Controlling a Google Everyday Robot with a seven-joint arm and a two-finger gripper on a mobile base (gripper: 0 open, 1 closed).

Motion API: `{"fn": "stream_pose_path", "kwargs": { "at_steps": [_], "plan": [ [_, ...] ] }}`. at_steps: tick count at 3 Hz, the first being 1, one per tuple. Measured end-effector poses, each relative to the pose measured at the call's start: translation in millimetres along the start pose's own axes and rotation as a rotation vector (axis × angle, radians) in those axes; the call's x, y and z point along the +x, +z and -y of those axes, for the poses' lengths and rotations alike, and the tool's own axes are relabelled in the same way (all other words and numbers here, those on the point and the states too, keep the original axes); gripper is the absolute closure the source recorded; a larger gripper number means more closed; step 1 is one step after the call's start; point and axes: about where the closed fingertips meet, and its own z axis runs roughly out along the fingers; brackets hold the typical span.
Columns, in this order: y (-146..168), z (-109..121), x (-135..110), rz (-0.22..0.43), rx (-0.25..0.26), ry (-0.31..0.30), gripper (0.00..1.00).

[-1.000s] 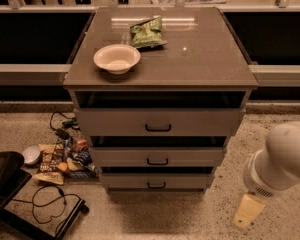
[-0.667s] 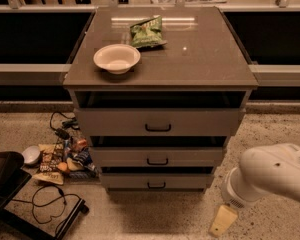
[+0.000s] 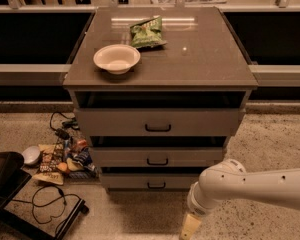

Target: Open bottom drawer

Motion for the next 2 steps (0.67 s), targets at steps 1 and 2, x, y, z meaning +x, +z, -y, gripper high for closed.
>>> {"fn": "stream_pose_path", "kwargs": {
  "at_steps": [1,2],
  "plan": [
    [0,0,0,0.0,0.0,0.0,0.0],
    [24,19,-5,-0.021,0.008,-0.011,0.0]
  ]
}}
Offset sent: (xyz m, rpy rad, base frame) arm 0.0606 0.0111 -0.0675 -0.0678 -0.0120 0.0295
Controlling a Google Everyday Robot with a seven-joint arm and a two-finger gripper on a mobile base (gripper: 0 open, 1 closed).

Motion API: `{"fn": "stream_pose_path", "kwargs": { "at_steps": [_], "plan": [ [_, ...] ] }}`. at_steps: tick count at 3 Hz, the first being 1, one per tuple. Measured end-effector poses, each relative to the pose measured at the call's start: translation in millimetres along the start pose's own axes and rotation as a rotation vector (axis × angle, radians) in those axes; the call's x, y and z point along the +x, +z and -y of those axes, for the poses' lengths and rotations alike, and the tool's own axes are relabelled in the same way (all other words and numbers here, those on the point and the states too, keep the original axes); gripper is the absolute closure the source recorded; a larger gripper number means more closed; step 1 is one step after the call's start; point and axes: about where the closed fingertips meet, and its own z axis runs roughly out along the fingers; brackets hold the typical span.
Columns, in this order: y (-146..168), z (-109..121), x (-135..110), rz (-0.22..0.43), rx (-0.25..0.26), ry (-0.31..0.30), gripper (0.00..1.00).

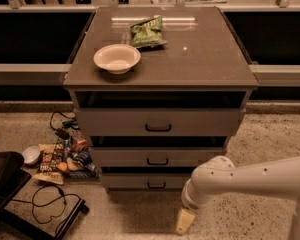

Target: Open bottom drawer

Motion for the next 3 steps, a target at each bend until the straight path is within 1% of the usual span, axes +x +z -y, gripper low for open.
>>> {"fn": "stream_pose_path", "kwargs": {
  "at_steps": [1,2,3],
  "plan": [
    [23,29,-3,-0.004,0.024,-0.039,0.0],
    [38,56,-1,-0.018,0.063,-0.094,0.0],
    [56,78,5,-0.045,0.103,-0.134,0.0]
  ]
}}
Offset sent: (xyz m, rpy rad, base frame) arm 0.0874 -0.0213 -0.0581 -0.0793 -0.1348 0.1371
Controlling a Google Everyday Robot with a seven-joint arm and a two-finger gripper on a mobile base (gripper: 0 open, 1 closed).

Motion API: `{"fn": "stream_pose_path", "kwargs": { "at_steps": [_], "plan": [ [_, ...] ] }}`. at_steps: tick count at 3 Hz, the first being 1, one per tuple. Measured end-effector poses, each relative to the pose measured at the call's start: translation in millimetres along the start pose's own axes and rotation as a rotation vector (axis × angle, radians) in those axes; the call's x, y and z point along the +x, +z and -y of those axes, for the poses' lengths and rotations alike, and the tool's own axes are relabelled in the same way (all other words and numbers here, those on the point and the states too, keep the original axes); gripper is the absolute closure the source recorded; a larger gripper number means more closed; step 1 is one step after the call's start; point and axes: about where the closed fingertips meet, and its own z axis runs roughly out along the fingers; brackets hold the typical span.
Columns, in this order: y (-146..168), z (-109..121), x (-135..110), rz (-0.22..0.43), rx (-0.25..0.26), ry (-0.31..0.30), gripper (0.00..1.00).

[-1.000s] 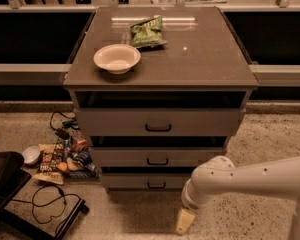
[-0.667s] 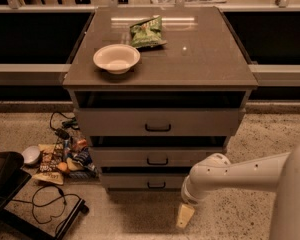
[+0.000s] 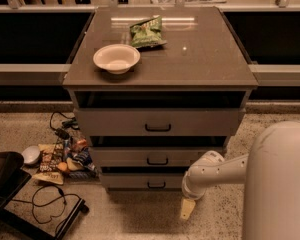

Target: Open bottom drawer

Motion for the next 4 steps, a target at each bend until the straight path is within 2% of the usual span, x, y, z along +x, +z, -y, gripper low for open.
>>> {"fn": "stream_pose_path", "kwargs": {
  "at_steps": [1,2,3,4],
  "plan": [
    [30,13,10,-0.06,0.016,-0.025,0.0],
    [86,21,27,-0.15,-0.003,-0.016,0.0],
    [90,24,26,-0.138,0.001,-0.021,0.0],
    [100,38,29,-0.133,0.024,-0.054,0.0]
  ]
}}
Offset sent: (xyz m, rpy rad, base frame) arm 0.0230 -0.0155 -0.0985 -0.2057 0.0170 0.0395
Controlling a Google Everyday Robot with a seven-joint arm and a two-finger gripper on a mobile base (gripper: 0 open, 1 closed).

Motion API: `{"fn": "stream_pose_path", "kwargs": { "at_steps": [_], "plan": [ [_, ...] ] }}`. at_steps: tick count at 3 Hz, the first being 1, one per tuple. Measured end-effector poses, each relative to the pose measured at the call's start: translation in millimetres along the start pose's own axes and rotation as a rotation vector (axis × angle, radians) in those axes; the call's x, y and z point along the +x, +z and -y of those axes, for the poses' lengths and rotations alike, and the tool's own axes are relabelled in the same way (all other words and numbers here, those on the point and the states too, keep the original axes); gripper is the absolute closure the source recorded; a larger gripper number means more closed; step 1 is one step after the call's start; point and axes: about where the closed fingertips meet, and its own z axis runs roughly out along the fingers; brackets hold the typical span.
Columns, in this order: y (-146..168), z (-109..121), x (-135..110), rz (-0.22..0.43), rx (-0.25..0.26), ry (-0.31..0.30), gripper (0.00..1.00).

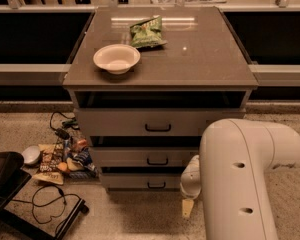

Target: Open bottom drawer

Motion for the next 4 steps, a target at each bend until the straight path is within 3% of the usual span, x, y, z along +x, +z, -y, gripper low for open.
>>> {"fn": "stream_pose_path", "kwargs": {
  "at_steps": [2,4],
  "plan": [
    [9,37,34,0.028,0.115,-0.081,0.0],
    [48,53,53,0.0,0.138,-0.108,0.0]
  ]
}}
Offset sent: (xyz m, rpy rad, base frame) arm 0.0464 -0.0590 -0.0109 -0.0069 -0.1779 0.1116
